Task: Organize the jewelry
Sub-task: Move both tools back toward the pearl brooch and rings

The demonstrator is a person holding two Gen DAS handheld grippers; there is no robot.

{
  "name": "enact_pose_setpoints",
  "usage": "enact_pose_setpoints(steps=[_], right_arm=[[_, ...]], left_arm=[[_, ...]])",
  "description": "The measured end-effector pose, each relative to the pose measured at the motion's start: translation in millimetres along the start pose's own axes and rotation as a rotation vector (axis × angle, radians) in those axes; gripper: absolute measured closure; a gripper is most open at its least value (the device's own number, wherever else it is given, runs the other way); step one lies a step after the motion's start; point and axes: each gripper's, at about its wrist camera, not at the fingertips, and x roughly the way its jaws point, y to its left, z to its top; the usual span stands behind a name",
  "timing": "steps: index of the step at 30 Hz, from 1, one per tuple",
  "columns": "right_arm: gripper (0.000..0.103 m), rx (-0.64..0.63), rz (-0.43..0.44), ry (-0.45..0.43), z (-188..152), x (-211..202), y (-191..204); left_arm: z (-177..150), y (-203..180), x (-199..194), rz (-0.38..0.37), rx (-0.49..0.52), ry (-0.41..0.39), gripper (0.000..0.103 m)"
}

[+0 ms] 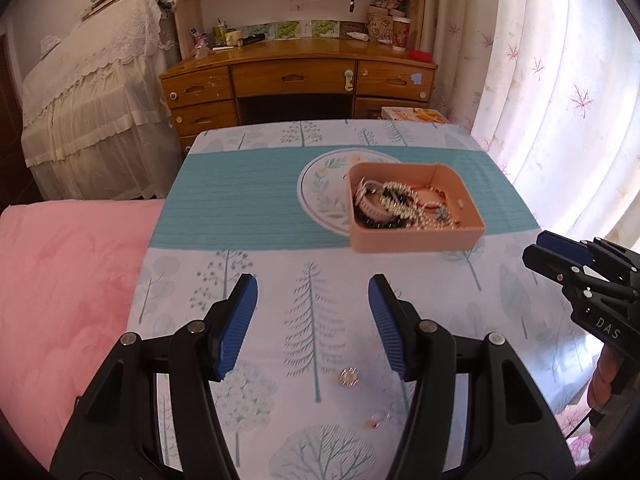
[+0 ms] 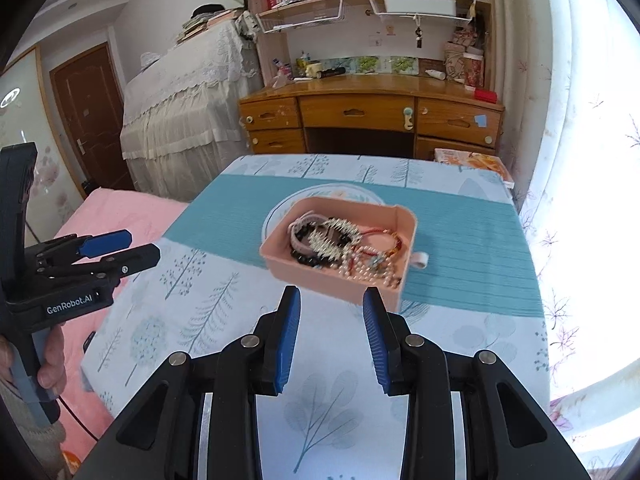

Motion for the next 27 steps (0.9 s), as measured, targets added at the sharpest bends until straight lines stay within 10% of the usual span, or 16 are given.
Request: enact_pose_setpoints(steps=[21,27], right_arm=[[0.07,-0.037,0.131,0.225,-60.8,91.0,54.8],[0.07,-0.048,0.174,0.267,-74.9,108.4,59.6]], left_arm=[[-100.0,-13.5,87.6,-0.111,0.049,0.2,0.048],[-99.9,-17.4,96.0,-0.121,0.071,0.192,0.065]])
